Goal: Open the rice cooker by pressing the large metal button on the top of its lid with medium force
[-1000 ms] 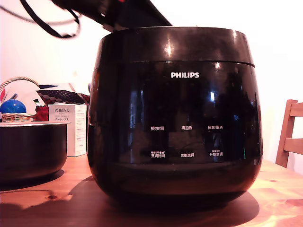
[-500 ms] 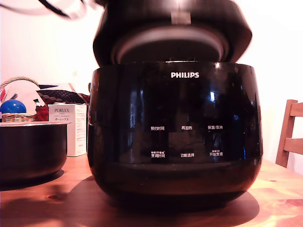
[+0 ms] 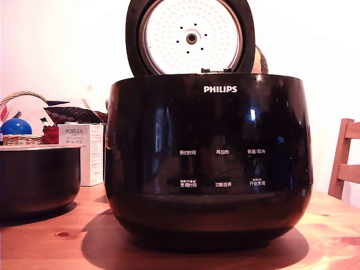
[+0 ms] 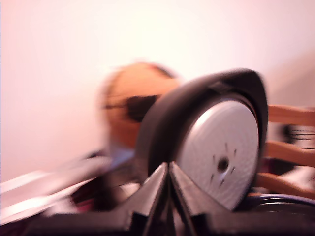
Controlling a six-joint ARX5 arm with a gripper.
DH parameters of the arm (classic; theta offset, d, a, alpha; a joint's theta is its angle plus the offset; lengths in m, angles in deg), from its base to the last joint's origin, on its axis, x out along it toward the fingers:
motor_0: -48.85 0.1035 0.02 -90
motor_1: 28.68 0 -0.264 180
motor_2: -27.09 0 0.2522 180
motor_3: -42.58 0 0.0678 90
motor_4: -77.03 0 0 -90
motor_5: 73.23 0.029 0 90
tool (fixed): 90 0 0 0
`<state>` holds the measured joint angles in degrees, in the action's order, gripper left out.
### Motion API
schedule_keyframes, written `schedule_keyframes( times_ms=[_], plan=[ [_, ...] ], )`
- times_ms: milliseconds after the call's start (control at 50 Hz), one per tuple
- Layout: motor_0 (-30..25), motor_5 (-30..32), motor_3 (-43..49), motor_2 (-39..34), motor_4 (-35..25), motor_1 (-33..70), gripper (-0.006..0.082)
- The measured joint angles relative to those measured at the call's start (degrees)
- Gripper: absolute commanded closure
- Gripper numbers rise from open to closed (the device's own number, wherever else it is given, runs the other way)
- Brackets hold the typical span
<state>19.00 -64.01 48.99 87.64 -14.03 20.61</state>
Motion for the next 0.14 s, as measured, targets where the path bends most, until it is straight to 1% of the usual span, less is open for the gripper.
schedule_keyframes(
  times_ms=[140],
  plan=[
    [1.7, 0.0, 0.3, 0.0, 0.2, -1.3, 0.0791]
  ],
)
